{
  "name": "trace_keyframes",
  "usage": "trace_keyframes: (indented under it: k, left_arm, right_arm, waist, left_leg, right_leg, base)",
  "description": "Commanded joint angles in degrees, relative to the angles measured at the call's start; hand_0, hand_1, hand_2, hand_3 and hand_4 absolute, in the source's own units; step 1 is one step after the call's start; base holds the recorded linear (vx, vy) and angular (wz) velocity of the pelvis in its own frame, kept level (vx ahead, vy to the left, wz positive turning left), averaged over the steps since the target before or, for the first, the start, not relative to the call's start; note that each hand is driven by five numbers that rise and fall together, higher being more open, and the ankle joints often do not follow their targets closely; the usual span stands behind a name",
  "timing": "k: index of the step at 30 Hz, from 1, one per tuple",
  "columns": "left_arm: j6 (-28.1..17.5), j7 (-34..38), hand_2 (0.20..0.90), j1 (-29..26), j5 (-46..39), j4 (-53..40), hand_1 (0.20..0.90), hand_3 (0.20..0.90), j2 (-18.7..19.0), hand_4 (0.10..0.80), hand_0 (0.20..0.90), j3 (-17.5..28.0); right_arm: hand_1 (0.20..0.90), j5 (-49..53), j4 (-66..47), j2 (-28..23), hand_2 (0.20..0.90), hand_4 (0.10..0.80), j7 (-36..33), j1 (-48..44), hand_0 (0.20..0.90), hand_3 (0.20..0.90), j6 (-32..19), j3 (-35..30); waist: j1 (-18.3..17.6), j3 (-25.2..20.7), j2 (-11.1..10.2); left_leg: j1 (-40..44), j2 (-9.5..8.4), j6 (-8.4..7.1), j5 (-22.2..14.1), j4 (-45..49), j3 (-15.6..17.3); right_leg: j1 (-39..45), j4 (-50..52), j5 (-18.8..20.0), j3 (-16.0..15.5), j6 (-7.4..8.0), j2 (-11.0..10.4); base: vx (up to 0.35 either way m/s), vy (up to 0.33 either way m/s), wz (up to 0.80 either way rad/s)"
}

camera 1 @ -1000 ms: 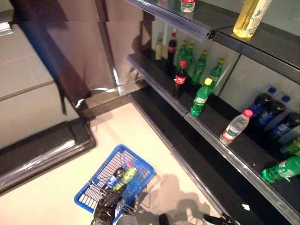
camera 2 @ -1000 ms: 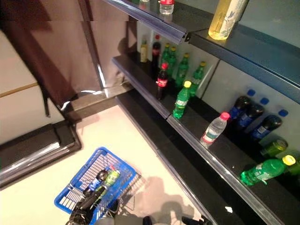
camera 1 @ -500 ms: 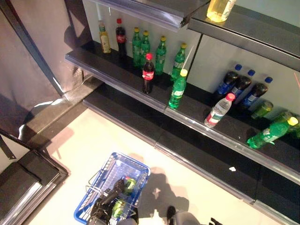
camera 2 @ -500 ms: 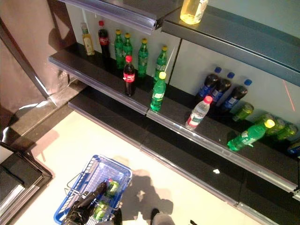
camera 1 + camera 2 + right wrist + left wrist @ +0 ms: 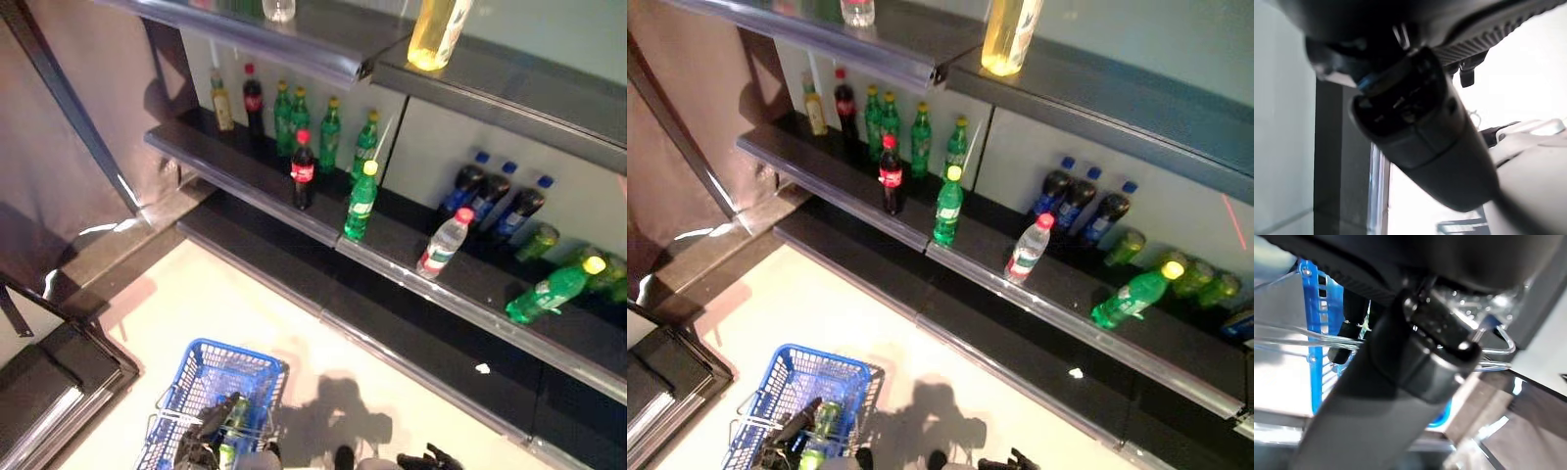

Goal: Pick up the drink and place into the basket.

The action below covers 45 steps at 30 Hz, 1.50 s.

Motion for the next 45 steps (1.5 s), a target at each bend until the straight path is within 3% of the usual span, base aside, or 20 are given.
trace_keyframes:
  k: [1, 4, 5, 7, 13, 16, 18, 23, 32, 38, 39, 45]
  left_arm:
    - [-5.93, -5.44, 0.300, 1.96, 1.41, -4.36, 0.300, 0.200, -1.42, 0.100, 0.300, -3.30]
    - [-5.60, -4.52, 0.300, 2.44, 1.98, -3.47, 0.300, 0.200, -1.92, 0.100, 0.300, -3.04]
    - [-5.08, -4.03, 0.300, 2.25, 3.55, -3.30, 0.300, 0.200, -2.14, 0.100, 0.300, -2.36]
    - [-3.94, -3.41, 0.300, 1.45, 5.98, -3.24, 0.300, 0.200, -1.45, 0.100, 0.300, -2.91]
    - [-2.89, -3.31, 0.300, 1.39, 6.34, -6.50, 0.300, 0.200, 1.50, 0.100, 0.300, -4.02]
    - [-2.94, -2.52, 0.300, 1.16, 5.39, -8.50, 0.300, 0.200, 3.51, 0.100, 0.300, -3.63]
    - [-3.17, -2.52, 0.300, 0.73, 4.46, -8.99, 0.300, 0.200, 4.18, 0.100, 0.300, -3.71]
    - [-3.11, -0.95, 0.300, 1.80, 3.98, -10.59, 0.300, 0.200, 4.48, 0.100, 0.300, -5.23]
    - [-3.17, 0.35, 0.300, 6.76, 6.53, -12.94, 0.300, 0.200, 2.23, 0.100, 0.300, -5.87]
    - [-2.84, 0.33, 0.300, 7.01, 7.26, -12.79, 0.300, 0.200, 1.70, 0.100, 0.300, -5.90]
    - [-2.66, 0.14, 0.300, 6.91, 7.60, -12.21, 0.300, 0.200, 1.35, 0.100, 0.300, -5.74]
    - [-2.61, -0.29, 0.300, 7.17, 7.91, -10.53, 0.300, 0.200, 0.64, 0.100, 0.300, -5.70]
  right_arm:
    - [0.900, -2.57, -2.08, -3.62, 0.900, 0.800, 1.46, -1.03, 0.900, 0.900, -0.97, 2.19]
    - [0.900, -4.33, -3.01, -3.93, 0.900, 0.800, 2.64, -0.11, 0.900, 0.900, -2.62, 3.17]
    - [0.900, -4.35, -3.60, -4.06, 0.900, 0.800, 2.86, -0.11, 0.900, 0.900, -2.88, 3.76]
    - [0.900, -5.32, -4.84, -4.06, 0.900, 0.800, 3.45, 0.06, 0.900, 0.900, -4.57, 4.56]
    - [0.900, -9.25, -17.92, -5.28, 0.900, 0.800, 3.60, 1.20, 0.900, 0.900, -4.12, 7.33]
    - [0.900, -11.60, -27.18, -6.97, 0.900, 0.800, 3.71, 0.08, 0.900, 0.900, -3.44, 11.13]
    - [0.900, -11.78, -30.70, -8.23, 0.900, 0.800, 3.87, -0.99, 0.900, 0.900, -4.64, 12.84]
    - [0.900, -9.63, -49.07, -13.80, 0.900, 0.800, 3.03, -0.19, 0.900, 0.900, -3.18, 14.63]
    - [0.900, -9.23, -74.98, -23.88, 0.900, 0.800, 3.33, -0.59, 0.900, 0.900, -8.54, 5.79]
    - [0.900, -7.44, -83.42, -26.30, 0.900, 0.800, -2.68, -4.60, 0.900, 0.900, -11.83, -0.81]
    - [0.900, -8.63, -85.03, -25.94, 0.900, 0.800, -7.06, -5.79, 0.900, 0.900, -12.88, -3.45]
    - [0.900, -11.98, -86.49, -24.95, 0.900, 0.800, -17.16, -6.82, 0.900, 0.900, -10.95, -6.78]
  waist:
    - [-0.35, 0.60, 1.42]
    - [0.43, 0.98, 1.90]
    - [0.60, 0.81, 1.80]
    - [0.10, 0.70, 2.29]
    - [0.09, 0.60, 2.80]
    - [1.39, 0.83, 2.58]
    - [1.93, 0.96, 2.50]
    - [1.03, 0.82, 1.30]
    - [0.02, -0.37, 1.11]
    - [-0.14, -1.31, 1.84]
    - [-0.28, -1.89, 2.25]
    - [-0.42, -2.74, 3.12]
  left_leg:
    - [-1.70, 2.05, 3.77, 3.28, -8.28, -0.72]
    - [-1.45, 6.01, 1.72, 8.71, -16.24, -4.42]
    - [-0.58, 5.37, 1.93, 6.63, -17.37, -4.85]
    - [1.04, 5.93, 1.53, 5.15, -18.02, -2.31]
    - [4.49, 3.67, 2.74, 2.47, -19.02, -1.62]
    - [4.71, 4.54, 2.89, 1.57, -18.17, 0.89]
    - [4.80, 5.21, 2.84, 1.63, -18.49, 1.99]
    - [4.65, 6.41, 2.16, 1.59, -18.56, 2.30]
    - [6.40, 8.13, 0.69, 3.03, -21.71, 1.47]
    - [7.66, 8.33, 0.47, 2.63, -22.23, 1.84]
    - [8.06, 8.31, 0.44, 2.28, -22.21, 1.97]
    - [9.18, 8.21, 0.49, 1.57, -22.14, 2.22]
  right_leg:
    - [1.86, -1.12, 2.05, 0.42, 3.79, 3.24]
    - [3.29, -1.40, 1.07, 2.01, 4.31, 3.28]
    - [3.16, -1.06, 0.76, 1.73, 4.86, 2.32]
    - [2.74, 1.48, -0.30, -0.70, 5.39, 0.78]
    - [1.34, 3.93, 0.35, -3.42, 8.31, -4.04]
    - [-0.22, 4.87, 1.36, -7.17, 10.39, -7.70]
    - [-0.50, 4.62, 1.57, -8.07, 10.80, -8.35]
    - [0.72, 1.24, 2.17, -6.91, 10.01, -6.67]
    - [2.07, -1.34, 2.23, -6.63, 9.09, -4.74]
    - [2.39, -1.17, 1.66, -6.68, 8.84, -4.63]
    - [2.40, -0.92, 1.34, -6.75, 8.80, -4.70]
    - [2.48, -0.19, 0.71, -6.86, 8.64, -4.88]
  base:
    - [0.242, 0.253, -0.47]
    - [0.223, 0.235, -0.26]
    - [0.186, 0.262, -0.05]
    - [0.161, 0.269, -0.23]
    - [0.095, 0.147, -0.16]
    - [-0.054, -0.018, -0.15]
    - [-0.100, -0.082, -0.53]
    - [0.000, -0.128, -0.12]
    - [0.030, -0.040, 0.02]
    - [0.042, 0.027, -0.01]
    - [0.034, 0.030, 0.00]
    - [0.048, 0.031, 0.00]
